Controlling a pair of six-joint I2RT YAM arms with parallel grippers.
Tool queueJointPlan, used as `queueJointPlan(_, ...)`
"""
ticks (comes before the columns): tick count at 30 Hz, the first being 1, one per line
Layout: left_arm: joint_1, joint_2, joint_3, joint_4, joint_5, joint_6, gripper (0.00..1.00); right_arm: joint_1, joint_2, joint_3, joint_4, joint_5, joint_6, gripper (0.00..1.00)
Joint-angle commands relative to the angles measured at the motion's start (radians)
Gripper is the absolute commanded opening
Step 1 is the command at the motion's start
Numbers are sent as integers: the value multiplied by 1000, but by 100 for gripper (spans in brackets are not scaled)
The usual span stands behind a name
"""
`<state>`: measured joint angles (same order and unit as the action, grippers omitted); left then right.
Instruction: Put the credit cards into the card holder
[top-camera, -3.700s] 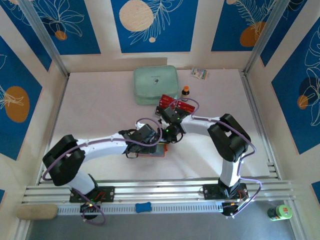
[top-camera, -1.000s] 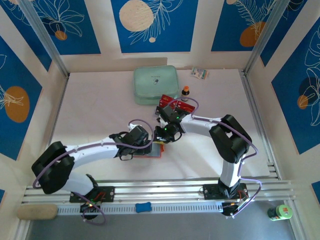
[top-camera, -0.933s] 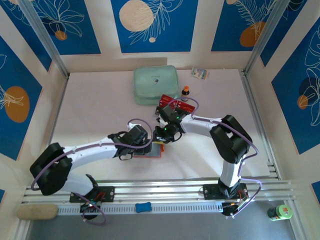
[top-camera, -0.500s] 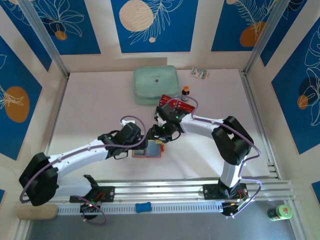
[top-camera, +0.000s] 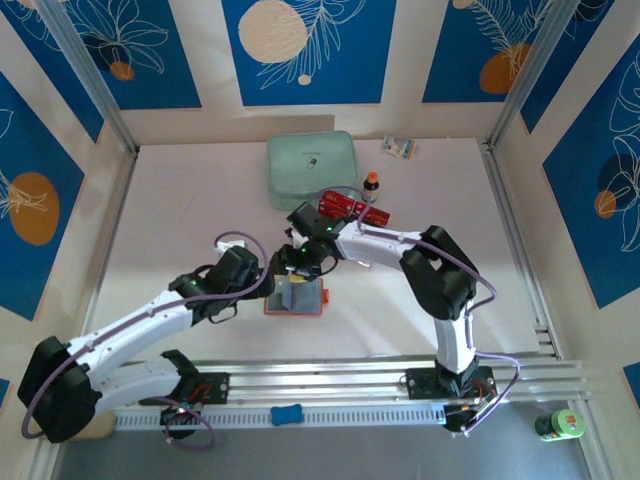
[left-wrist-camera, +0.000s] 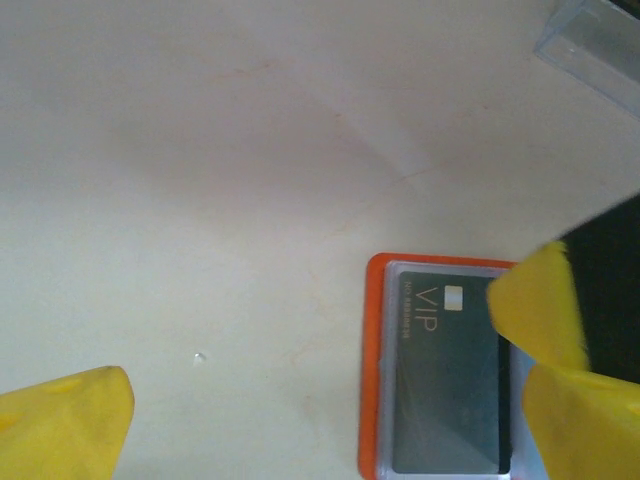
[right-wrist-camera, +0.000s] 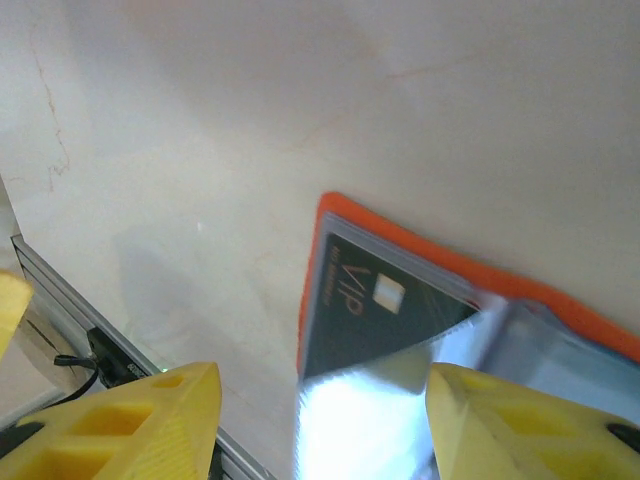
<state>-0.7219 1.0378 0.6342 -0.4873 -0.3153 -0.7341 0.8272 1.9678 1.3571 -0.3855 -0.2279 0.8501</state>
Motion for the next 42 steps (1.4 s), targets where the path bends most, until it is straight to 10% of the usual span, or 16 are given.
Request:
queueJointPlan(1, 17, -38, -8, -6, 32, 15, 100, 32, 57, 77, 5, -42, 34, 57)
queueJointPlan(42, 71, -90, -112, 96, 173, 32, 100, -14, 74, 131, 37, -64, 98, 56)
